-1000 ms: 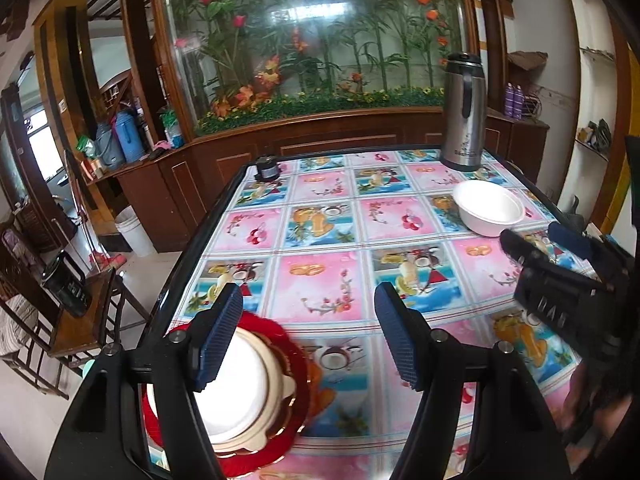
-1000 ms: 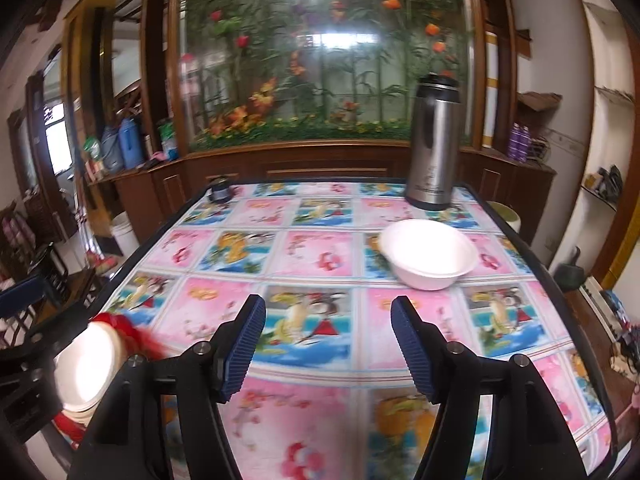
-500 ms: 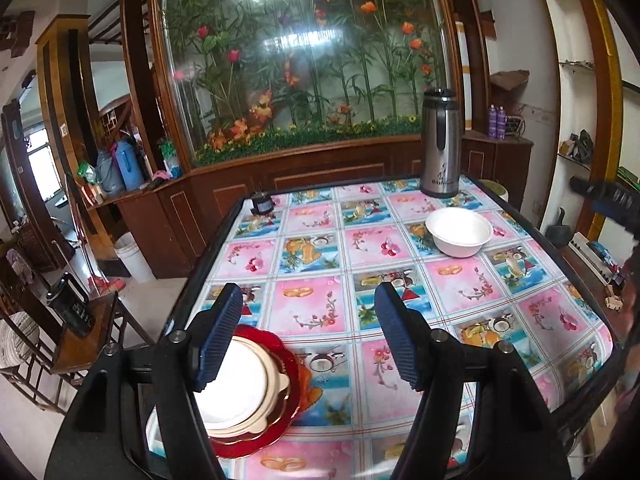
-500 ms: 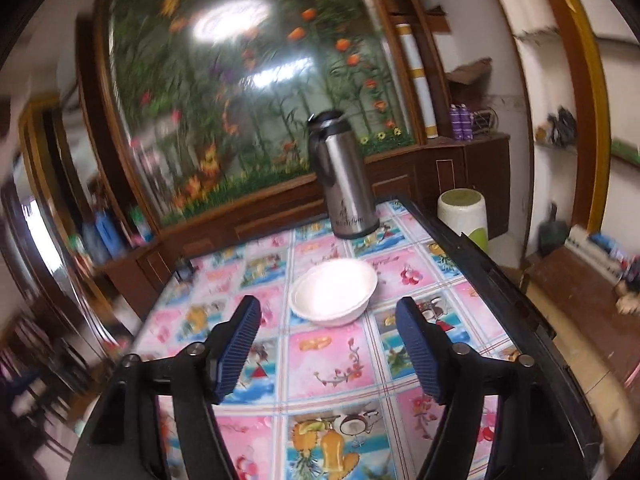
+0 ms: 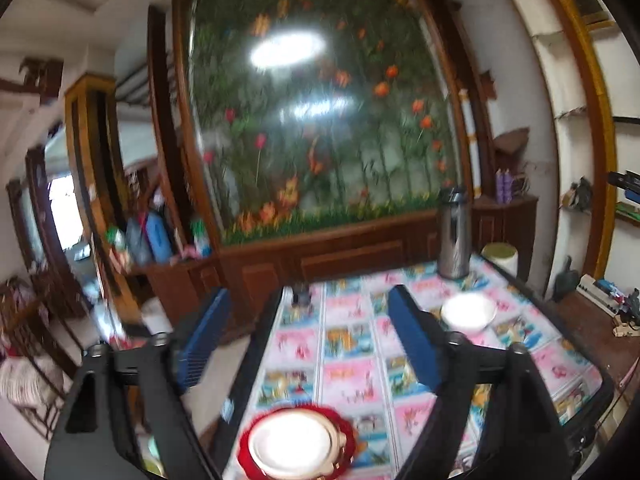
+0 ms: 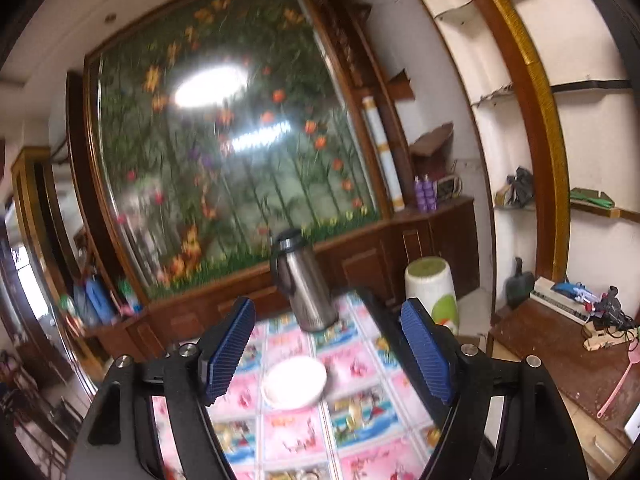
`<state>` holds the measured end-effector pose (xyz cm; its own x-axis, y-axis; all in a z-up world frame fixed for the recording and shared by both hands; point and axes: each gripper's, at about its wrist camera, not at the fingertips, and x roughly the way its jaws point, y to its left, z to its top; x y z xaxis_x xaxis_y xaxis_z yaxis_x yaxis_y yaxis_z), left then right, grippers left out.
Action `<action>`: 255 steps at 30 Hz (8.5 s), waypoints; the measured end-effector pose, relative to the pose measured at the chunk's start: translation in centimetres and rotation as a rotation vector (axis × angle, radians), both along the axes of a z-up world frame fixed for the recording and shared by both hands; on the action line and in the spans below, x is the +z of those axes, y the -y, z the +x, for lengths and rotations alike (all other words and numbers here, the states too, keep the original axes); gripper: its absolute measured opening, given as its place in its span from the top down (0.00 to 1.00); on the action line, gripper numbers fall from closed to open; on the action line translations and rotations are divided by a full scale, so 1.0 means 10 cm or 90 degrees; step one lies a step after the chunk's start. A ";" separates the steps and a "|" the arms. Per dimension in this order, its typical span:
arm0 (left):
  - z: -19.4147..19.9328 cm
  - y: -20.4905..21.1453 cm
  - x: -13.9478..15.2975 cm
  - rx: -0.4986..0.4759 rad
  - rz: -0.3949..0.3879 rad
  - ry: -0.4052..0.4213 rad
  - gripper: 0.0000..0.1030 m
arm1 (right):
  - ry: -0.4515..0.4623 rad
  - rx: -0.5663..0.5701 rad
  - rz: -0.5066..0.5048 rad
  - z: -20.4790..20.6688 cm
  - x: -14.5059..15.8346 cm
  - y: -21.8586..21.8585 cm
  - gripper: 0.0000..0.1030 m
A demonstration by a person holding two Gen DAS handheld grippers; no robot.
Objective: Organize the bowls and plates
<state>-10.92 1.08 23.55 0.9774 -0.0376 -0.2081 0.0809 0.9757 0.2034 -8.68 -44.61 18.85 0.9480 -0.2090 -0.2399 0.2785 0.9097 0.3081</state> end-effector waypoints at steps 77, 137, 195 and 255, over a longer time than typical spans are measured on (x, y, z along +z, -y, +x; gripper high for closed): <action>3.82 2.53 -3.24 -0.073 -0.139 -0.545 0.90 | -0.376 0.187 0.324 3.32 -3.14 0.07 0.92; 1.09 -1.33 -2.39 0.175 -0.196 -0.271 0.89 | -0.345 0.513 0.068 1.41 -2.25 -4.11 0.90; 0.98 -1.10 -2.17 0.163 -0.122 -0.187 0.51 | -0.198 0.344 -0.165 1.13 -2.02 -4.08 0.65; 2.64 1.15 -3.46 0.084 -0.023 -0.385 0.23 | -0.377 0.115 -0.095 2.22 -2.94 -1.46 0.23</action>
<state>15.51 -10.40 -11.01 0.6834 0.0581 -0.7277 0.0500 0.9908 0.1261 13.54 -30.02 -10.50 0.6876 -0.1299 -0.7144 0.2009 0.9795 0.0152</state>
